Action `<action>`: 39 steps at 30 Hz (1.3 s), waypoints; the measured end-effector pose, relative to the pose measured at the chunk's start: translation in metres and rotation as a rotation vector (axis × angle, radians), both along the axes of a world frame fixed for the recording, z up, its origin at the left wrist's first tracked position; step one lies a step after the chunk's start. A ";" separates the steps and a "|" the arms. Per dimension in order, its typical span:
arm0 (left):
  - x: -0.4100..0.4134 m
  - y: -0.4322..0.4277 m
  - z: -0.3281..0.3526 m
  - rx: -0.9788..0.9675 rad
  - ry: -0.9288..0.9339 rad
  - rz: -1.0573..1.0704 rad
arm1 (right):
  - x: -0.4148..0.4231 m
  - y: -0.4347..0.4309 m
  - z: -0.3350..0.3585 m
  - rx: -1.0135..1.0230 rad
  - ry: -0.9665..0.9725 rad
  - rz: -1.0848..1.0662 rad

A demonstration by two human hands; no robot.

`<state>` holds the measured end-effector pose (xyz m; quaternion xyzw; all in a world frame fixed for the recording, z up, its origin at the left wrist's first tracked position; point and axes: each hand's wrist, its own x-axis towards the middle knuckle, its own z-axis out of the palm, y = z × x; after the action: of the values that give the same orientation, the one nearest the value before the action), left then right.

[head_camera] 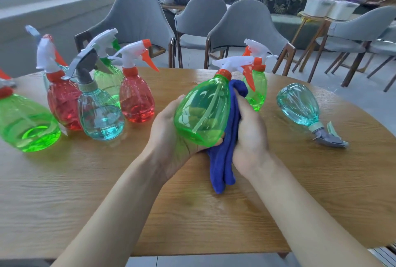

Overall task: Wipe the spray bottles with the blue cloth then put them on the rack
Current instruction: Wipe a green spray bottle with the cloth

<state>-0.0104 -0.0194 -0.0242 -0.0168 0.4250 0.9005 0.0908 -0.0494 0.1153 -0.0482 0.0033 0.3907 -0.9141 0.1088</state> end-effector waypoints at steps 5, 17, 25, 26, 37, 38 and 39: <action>0.008 0.004 0.007 -0.025 -0.011 -0.074 | 0.002 0.015 0.011 0.063 0.028 0.032; -0.011 -0.006 0.001 -0.383 0.055 0.470 | 0.014 -0.013 0.003 0.239 0.076 -0.049; -0.001 0.002 -0.013 -0.926 0.304 0.605 | 0.013 -0.007 0.014 0.357 0.155 -0.263; -0.001 0.003 -0.016 -0.981 0.348 0.627 | 0.015 -0.009 0.015 0.452 0.237 -0.257; 0.011 0.016 -0.014 -1.352 0.771 0.597 | 0.019 0.003 0.026 0.225 0.074 -0.023; 0.012 0.016 -0.012 -1.370 0.794 0.567 | 0.022 0.007 0.029 0.154 0.043 0.043; 0.013 0.015 -0.013 -1.361 0.797 0.528 | 0.026 0.010 0.029 0.111 0.024 0.091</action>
<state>0.0025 -0.0046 -0.0370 0.1532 0.8591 0.3767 -0.3107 -0.0236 0.1249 -0.0189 -0.0195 0.4418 -0.8851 0.1452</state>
